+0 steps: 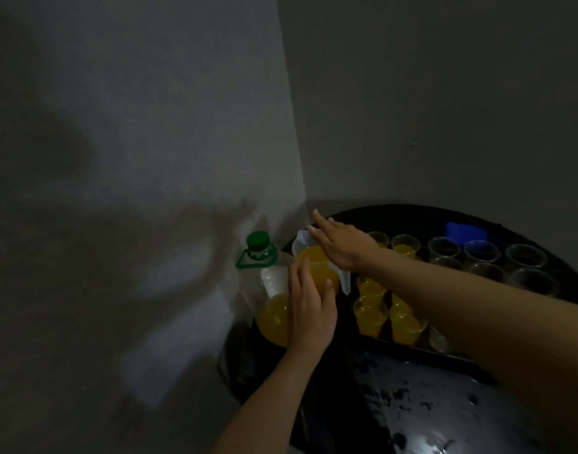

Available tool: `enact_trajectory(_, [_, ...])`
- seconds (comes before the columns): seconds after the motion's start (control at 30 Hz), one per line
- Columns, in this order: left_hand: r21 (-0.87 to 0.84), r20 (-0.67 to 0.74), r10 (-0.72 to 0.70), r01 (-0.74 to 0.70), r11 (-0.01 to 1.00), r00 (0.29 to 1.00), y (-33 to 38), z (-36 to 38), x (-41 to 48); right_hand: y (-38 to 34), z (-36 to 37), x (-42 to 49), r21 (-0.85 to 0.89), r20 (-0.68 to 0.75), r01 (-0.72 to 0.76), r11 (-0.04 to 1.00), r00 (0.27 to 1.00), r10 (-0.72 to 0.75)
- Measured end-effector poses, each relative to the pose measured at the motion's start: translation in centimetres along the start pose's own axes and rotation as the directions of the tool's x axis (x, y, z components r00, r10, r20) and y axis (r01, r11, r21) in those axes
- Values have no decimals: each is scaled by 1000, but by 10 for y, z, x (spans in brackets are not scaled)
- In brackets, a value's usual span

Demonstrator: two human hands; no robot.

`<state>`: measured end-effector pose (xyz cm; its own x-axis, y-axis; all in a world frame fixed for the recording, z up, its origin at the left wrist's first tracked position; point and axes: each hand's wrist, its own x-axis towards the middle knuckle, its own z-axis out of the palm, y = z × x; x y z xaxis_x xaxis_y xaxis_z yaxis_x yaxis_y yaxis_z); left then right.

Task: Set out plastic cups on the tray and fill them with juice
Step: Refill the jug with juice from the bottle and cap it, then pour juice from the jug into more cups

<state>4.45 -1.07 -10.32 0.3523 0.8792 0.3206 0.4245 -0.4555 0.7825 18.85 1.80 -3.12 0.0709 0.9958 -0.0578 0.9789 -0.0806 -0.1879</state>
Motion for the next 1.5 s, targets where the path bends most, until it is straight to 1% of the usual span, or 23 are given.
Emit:
enact_trajectory(0.07, [-52, 133, -109, 117, 992, 985, 1, 9, 6, 4, 3, -3, 163, -13, -59, 985, 998, 62])
enact_trajectory(0.1, [-76, 175, -163, 178, 981, 971, 2, 14, 9, 6, 4, -4, 262, -21, -91, 961, 995, 100])
enact_trajectory(0.17, [-149, 201, -236, 268, 952, 951, 4, 24, 12, 10, 9, -2, 417, -35, -134, 899, 986, 163])
enact_trajectory(0.23, [-244, 188, -300, 340, 908, 935, 1, 32, 17, 15, 15, 4, 504, -46, -183, 844, 970, 238])
enact_trajectory(0.3, [-294, 180, -345, 385, 875, 921, -3, 39, 21, 22, 21, 12, 519, -31, -254, 816, 949, 315])
enact_trajectory(0.4, [-321, 162, -388, 421, 849, 907, -7, 44, 27, 26, 32, 22, 514, 14, -358, 780, 912, 410])
enact_trajectory(0.5, [-366, 153, -412, 438, 821, 898, -7, 48, 30, 25, 44, 29, 476, 20, -397, 785, 897, 442])
enact_trajectory(0.67, [-362, 127, -399, 417, 834, 908, -13, 51, 33, 18, 65, 34, 541, 53, -461, 703, 853, 519])
enact_trajectory(0.77, [-380, 104, -424, 430, 819, 900, -14, 55, 37, 12, 77, 35, 581, 51, -491, 649, 818, 573])
enact_trajectory(0.87, [-413, 75, -428, 418, 809, 901, -16, 59, 42, 11, 84, 38, 658, 75, -497, 566, 791, 607])
enact_trajectory(0.97, [-398, 74, -431, 423, 814, 900, -15, 66, 45, 16, 87, 41, 733, 125, -510, 450, 752, 647])
enact_trajectory(1.07, [-395, 62, -466, 450, 801, 883, -29, 83, 34, 21, 114, 41, 770, 149, -512, 381, 725, 672])
enact_trajectory(1.17, [-401, 48, -487, 464, 790, 872, -33, 87, 33, 23, 125, 45, 798, 195, -519, 305, 702, 685])
enact_trajectory(1.23, [-403, 37, -486, 459, 792, 873, -30, 77, 31, 13, 121, 43, 828, 208, -497, 260, 702, 681])
enact_trajectory(1.37, [-400, 14, -495, 458, 794, 869, -30, 79, 33, 12, 120, 39, 880, 200, -430, 200, 719, 666])
enact_trajectory(1.43, [-407, 11, -516, 475, 780, 856, -28, 79, 35, 12, 122, 36, 910, 199, -383, 158, 738, 645])
enact_trajectory(1.5, [-404, 11, -526, 485, 776, 850, -22, 74, 30, 8, 120, 27, 922, 193, -357, 146, 754, 628])
